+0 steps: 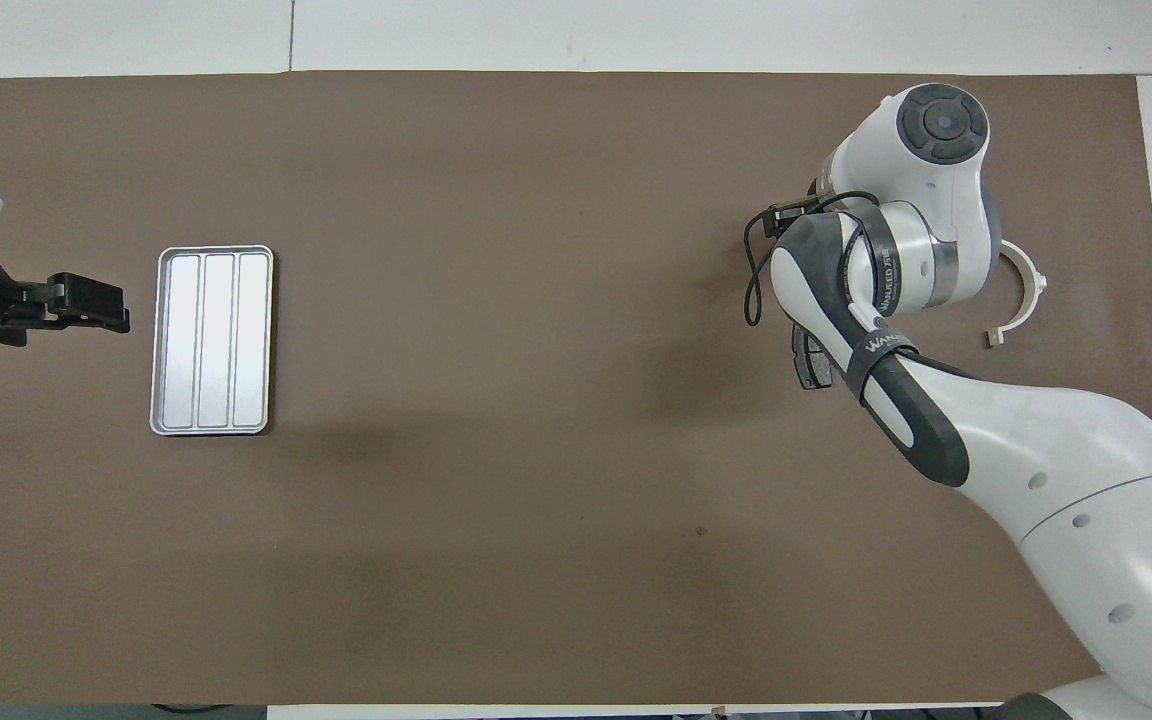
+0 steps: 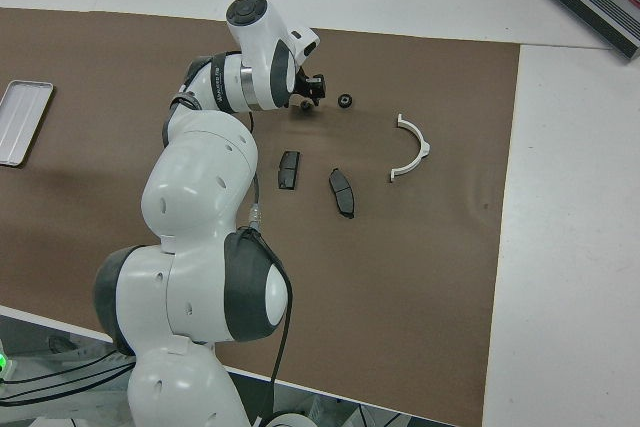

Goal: Place bearing gear from tray to pile
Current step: 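Carry the dark part with the right gripper and place it beside the bearing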

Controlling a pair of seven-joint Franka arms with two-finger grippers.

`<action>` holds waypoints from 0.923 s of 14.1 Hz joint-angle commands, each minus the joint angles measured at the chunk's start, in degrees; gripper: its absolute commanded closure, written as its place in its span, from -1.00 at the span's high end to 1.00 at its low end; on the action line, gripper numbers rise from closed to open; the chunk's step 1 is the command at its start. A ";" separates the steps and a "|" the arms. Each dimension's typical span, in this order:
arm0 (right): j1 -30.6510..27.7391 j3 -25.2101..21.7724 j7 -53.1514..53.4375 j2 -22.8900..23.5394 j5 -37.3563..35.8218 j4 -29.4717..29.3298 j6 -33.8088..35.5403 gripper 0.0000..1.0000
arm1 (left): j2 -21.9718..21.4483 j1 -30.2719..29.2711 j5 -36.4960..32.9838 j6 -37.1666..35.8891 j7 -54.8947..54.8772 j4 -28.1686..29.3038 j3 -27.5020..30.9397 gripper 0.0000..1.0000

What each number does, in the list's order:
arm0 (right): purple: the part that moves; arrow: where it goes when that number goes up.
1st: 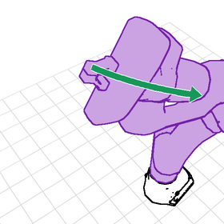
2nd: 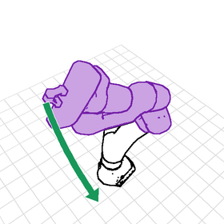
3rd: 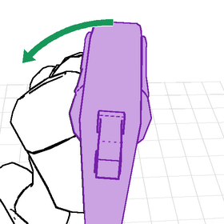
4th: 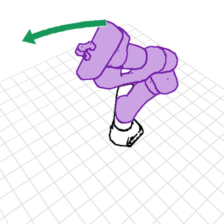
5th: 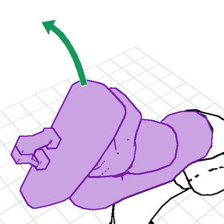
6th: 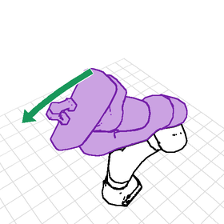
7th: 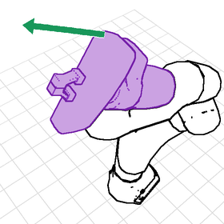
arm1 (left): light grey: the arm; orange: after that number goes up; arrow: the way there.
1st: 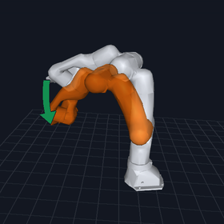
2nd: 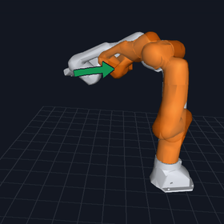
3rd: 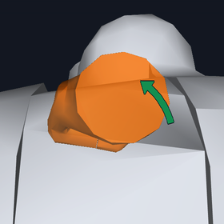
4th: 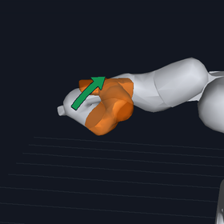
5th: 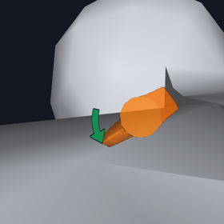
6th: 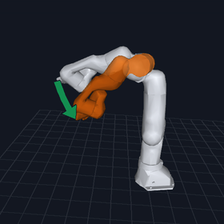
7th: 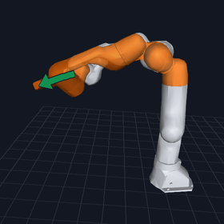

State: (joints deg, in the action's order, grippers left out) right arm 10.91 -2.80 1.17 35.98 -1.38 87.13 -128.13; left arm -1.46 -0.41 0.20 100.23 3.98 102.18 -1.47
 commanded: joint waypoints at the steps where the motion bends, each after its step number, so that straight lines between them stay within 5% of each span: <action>1: -0.46 0.42 -0.81 -2.49 0.33 1.56 -0.55 1.00 | -0.30 -0.12 0.59 -0.48 -0.91 -0.58 0.06 1.00; 13: -4.76 0.51 -1.25 -10.92 0.59 1.73 6.29 1.00 | -0.21 -0.12 0.59 -0.48 -0.91 -0.58 0.06 1.00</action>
State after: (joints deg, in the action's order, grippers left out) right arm 7.48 -3.00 1.16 28.99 -1.38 87.08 -125.18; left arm -1.46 -0.41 0.20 100.23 3.98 102.18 -1.47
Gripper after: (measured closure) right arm 0.000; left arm 0.000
